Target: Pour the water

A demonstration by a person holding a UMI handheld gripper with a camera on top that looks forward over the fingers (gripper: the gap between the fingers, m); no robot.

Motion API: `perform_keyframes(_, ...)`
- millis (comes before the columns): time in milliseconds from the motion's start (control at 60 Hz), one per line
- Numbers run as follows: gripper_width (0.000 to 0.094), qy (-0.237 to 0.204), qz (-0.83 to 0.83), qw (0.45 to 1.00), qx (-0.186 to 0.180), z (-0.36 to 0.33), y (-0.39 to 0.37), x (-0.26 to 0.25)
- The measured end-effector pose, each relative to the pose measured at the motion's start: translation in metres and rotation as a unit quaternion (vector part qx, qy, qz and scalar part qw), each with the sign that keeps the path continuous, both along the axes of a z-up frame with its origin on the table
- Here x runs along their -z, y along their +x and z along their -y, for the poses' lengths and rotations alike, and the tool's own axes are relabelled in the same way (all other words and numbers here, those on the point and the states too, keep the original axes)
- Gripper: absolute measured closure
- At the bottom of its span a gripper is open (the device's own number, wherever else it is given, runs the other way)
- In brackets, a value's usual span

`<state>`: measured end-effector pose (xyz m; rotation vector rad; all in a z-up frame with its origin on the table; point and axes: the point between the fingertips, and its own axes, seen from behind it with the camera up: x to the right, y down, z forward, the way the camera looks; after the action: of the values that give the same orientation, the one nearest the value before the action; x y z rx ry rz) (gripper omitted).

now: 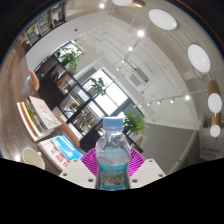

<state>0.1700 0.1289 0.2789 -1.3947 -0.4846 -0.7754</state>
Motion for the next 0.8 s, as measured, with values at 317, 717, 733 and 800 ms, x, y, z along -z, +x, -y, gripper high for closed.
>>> perform_keyframes(317,0.0608,-0.050,-0.358,0.932,-0.031,-0.014,0.045,0.099)
perform_keyframes(717,0.0599,-0.093,-0.401,0.911,-0.014,-0.003,0.056,0.184)
perform_keyframes(733,0.0581,-0.091,-0.403,0.911,-0.014,-0.009,0.058,0.189)
perform_keyframes(800,0.0520,-0.088,-0.405,0.910,-0.012,-0.014,0.054,0.192)
